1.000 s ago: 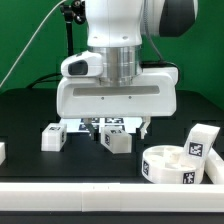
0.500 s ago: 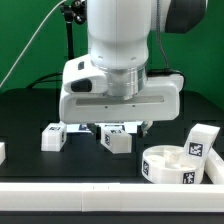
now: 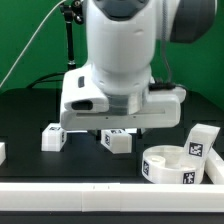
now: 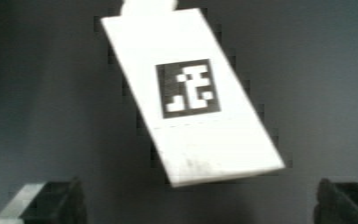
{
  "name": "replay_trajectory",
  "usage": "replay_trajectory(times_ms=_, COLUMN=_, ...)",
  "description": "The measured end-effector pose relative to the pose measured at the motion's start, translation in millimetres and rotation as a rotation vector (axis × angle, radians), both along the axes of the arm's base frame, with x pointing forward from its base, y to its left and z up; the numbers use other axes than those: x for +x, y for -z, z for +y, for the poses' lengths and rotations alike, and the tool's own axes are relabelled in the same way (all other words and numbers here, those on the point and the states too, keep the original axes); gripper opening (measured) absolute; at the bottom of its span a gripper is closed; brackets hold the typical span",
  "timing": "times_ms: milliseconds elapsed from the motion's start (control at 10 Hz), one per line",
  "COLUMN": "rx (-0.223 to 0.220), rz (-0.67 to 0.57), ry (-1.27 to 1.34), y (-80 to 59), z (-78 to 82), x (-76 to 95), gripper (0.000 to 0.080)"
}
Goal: Assemble stool
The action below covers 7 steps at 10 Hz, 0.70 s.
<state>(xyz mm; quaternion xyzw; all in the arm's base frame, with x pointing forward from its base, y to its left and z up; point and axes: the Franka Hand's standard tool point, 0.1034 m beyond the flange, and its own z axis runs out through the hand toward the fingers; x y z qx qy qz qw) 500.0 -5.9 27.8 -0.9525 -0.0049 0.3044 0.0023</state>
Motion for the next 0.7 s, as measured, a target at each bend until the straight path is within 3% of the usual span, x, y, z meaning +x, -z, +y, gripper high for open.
replay_trajectory(times_ms=300, rx=-0.017, rz=-0.050, ry=-0.014, y=7.3, z=0.4, x=-0.4, gripper=0.0649)
replay_trajectory(times_ms=600, rx=-0.015, rz=0.014, ry=-0.010, y=7.6, z=0.2, x=-7.4, gripper=0.0649)
replay_trajectory(times_ms=700, rx=-0.013, rz=0.114, ry=-0.007, y=6.9, z=0.5, x=-14.6, gripper=0.0649)
